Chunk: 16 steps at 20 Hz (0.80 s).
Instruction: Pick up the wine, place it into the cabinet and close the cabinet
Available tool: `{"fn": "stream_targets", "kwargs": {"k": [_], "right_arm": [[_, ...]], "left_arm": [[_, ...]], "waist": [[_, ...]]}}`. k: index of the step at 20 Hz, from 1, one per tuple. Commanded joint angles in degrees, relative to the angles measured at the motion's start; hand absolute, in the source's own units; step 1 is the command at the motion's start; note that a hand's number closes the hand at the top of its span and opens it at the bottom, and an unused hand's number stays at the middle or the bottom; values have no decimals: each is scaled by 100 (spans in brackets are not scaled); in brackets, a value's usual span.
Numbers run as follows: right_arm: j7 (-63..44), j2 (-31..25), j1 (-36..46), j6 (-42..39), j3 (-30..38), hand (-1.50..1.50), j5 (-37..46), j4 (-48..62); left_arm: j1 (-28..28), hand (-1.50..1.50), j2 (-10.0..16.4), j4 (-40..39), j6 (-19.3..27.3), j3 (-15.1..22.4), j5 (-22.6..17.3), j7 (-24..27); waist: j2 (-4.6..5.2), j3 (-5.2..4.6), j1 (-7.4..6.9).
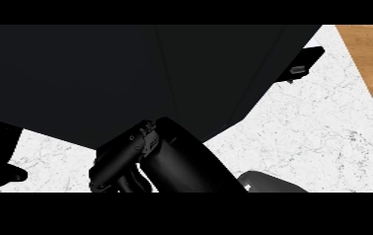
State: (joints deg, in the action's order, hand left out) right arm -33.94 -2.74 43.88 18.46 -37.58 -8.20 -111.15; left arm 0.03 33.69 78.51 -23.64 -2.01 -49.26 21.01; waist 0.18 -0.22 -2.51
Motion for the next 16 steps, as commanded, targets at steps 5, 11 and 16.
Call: {"fn": "stream_targets", "kwargs": {"k": [5, 11, 16], "right_arm": [[425, 269, 1374, 143, 832, 150, -941, 1822], [1106, 273, 1323, -37, 1173, 150, -1477, 2702], [1462, 202, 686, -424, 1337, 150, -1212, 2973]], "left_arm": [[35, -150, 303, -53, -220, -475, -192, -328], [-168, -150, -159, -482, -324, -399, 297, 4], [109, -150, -159, -95, -311, -571, 271, -157]], "waist": [[-11, 19, 122], [-2, 19, 182], [-17, 23, 200]]}}
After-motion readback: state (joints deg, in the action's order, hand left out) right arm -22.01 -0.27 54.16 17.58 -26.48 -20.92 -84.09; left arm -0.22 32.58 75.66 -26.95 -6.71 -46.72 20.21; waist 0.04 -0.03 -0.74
